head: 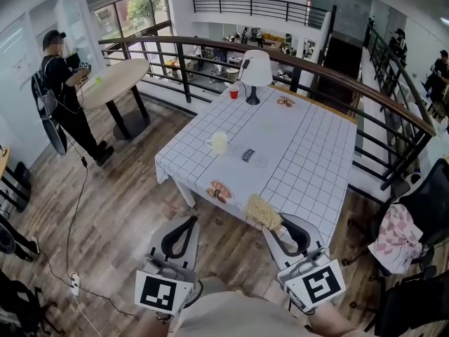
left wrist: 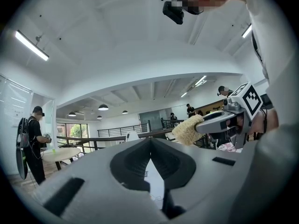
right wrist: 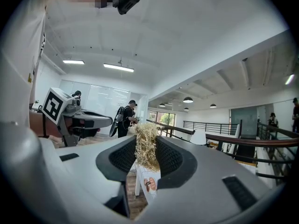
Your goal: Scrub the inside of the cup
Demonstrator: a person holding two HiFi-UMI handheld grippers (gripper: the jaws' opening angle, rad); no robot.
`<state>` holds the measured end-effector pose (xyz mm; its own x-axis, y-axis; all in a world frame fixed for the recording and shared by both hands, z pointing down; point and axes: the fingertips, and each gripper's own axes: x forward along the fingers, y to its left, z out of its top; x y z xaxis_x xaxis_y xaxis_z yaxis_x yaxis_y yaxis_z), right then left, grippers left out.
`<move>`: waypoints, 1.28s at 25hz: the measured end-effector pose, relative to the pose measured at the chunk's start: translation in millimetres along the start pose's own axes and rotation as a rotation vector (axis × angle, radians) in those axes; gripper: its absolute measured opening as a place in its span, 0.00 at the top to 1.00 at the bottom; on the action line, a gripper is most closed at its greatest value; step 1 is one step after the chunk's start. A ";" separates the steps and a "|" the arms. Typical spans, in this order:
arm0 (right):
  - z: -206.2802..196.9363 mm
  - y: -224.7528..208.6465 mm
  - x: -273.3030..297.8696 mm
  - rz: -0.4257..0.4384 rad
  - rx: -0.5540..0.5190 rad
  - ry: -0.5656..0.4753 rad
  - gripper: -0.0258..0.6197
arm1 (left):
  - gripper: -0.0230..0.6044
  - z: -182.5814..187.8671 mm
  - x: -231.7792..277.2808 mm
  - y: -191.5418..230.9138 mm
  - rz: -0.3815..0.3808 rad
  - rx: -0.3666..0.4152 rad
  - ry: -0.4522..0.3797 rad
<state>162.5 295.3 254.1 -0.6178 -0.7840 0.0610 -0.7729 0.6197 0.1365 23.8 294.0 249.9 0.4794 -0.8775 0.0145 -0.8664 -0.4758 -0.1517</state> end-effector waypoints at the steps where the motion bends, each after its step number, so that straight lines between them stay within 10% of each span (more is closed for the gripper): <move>1: -0.9 -1.0 0.7 0.001 -0.001 0.000 0.78 | 0.94 -1.0 1.1 -0.4 0.001 -0.002 0.001; 32: -22.5 -38.4 102.6 -0.042 0.010 0.013 0.78 | 0.94 -36.3 88.4 73.5 -0.061 -0.048 -0.025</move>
<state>132.1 190.3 277.4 -0.5830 -0.8096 0.0687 -0.7994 0.5867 0.1292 -2.7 179.3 275.9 0.5346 -0.8451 -0.0023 -0.8406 -0.5315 -0.1040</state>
